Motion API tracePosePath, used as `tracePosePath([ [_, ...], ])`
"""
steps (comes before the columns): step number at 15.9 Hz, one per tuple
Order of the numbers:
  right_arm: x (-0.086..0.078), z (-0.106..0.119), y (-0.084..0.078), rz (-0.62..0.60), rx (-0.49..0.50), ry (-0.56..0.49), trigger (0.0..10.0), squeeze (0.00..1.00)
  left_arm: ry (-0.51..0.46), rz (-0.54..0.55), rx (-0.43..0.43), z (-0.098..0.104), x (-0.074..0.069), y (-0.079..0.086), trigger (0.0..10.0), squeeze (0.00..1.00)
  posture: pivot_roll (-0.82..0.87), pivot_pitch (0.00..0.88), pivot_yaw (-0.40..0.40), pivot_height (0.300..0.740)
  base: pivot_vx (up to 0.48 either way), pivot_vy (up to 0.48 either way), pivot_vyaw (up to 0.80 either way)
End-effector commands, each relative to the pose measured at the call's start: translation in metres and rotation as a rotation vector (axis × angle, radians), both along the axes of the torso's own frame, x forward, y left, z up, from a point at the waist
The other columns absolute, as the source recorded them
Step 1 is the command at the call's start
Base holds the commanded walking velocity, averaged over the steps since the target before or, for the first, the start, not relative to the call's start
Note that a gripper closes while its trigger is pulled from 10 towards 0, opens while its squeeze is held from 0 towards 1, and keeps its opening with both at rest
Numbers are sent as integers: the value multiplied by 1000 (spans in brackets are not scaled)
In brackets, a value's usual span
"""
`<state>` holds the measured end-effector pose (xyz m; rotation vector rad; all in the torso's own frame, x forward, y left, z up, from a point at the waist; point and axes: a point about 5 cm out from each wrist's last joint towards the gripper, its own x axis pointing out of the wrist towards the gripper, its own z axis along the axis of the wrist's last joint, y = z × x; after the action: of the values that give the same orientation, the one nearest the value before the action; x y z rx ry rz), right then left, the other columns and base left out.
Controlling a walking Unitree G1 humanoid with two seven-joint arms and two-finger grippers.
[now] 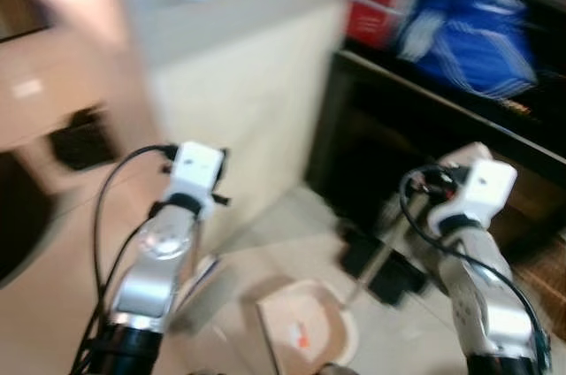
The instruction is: Sweep floor
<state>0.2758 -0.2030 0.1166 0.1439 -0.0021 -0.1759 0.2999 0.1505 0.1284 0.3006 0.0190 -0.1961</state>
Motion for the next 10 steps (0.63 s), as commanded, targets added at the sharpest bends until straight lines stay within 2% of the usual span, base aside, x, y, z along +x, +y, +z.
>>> tracePosePath([
  [1,-4,12,-6,-46,7,-62,10000,0,-33,-32,-9,7,4,-7,10000,0,-8,32,-30,740,0,0,-800],
  [4,-4,16,-4,-48,-34,-52,10000,0,19,-15,-41,0,4,-8,10000,0,-12,37,-41,740,0,0,-800],
  [8,-7,9,-3,-58,-19,-11,10000,0,-7,9,-13,0,-6,1,10000,0,17,35,-66,740,0,0,-800],
  [10,-10,6,-1,-64,-12,2,10000,0,-5,13,-11,0,-7,4,10000,0,15,26,-48,740,0,0,-800],
])
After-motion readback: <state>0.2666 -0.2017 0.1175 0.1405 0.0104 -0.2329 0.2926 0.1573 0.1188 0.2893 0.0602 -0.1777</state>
